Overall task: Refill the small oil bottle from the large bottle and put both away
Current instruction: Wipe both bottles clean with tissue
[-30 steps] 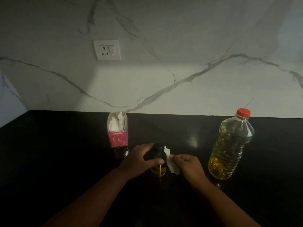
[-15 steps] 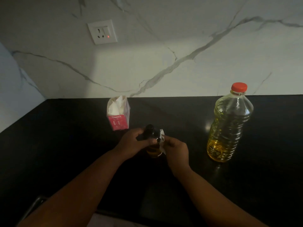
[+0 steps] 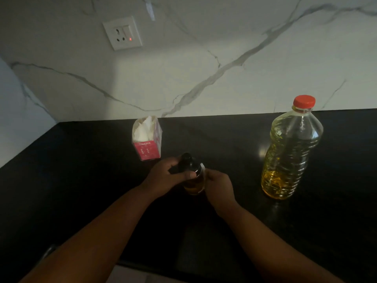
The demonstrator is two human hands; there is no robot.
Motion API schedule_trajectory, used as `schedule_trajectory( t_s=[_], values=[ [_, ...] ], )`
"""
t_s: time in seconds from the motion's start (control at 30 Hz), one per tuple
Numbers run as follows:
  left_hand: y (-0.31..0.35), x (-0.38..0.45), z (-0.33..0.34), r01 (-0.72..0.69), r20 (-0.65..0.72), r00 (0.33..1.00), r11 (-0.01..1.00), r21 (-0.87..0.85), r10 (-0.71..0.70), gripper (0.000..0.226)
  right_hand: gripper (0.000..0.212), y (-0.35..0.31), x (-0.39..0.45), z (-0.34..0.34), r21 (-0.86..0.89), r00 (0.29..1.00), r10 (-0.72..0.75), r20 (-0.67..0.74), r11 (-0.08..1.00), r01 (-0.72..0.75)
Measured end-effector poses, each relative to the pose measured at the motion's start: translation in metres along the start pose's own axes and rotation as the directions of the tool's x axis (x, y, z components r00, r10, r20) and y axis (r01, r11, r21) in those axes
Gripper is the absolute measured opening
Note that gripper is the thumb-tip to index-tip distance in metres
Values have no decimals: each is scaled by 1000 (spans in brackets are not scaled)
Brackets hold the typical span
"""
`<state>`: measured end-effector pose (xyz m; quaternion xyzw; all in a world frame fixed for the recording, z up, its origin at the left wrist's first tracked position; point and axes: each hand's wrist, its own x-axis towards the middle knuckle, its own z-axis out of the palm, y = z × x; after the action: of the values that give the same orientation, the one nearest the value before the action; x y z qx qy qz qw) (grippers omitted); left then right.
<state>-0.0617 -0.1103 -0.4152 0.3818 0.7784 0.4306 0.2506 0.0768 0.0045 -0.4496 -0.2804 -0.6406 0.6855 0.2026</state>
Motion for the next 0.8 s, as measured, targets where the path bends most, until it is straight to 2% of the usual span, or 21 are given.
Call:
schedule_trajectory(
  t_s=[0.13,0.2,0.27,0.33,0.4,0.43,0.47,0.53,0.6,0.67,0.8],
  values=[
    [-1,1,-1,-37,2,999,999,18,37,61,25,-12,-1,-7,170,993,-77,84,983,62],
    [-2,2,0,-56,5,998,998,32,56,57,25,-8,-4,-9,200,989,-106,103,976,83],
    [-2,3,-1,-73,9,997,996,43,73,54,26,2,-8,-9,101,989,-107,101,990,97],
    [-3,5,-1,-100,-1,995,992,74,100,52,28,12,-9,-7,-94,990,-78,121,992,89],
    [-5,6,-3,-136,-37,989,976,172,145,54,26,16,-6,-8,-295,984,-5,177,954,58],
    [-4,6,-4,-141,-60,985,963,230,159,59,23,15,-3,-10,-336,978,41,207,941,31],
    [-3,5,-6,-134,-76,984,950,281,162,67,20,10,0,-13,-322,969,79,234,947,1],
    [2,6,-9,-115,-69,986,925,361,149,80,18,-7,6,-20,-169,950,110,292,984,-62],
    [6,5,-10,-94,-50,991,915,393,123,76,21,-26,14,-25,-44,938,105,331,994,-95],
    [8,4,-10,-67,-45,995,920,385,91,68,29,-43,23,-26,9,930,88,357,995,-98],
    [8,2,-11,-30,-17,999,927,375,39,67,37,-48,33,-26,179,892,70,447,970,-166]
  ],
)
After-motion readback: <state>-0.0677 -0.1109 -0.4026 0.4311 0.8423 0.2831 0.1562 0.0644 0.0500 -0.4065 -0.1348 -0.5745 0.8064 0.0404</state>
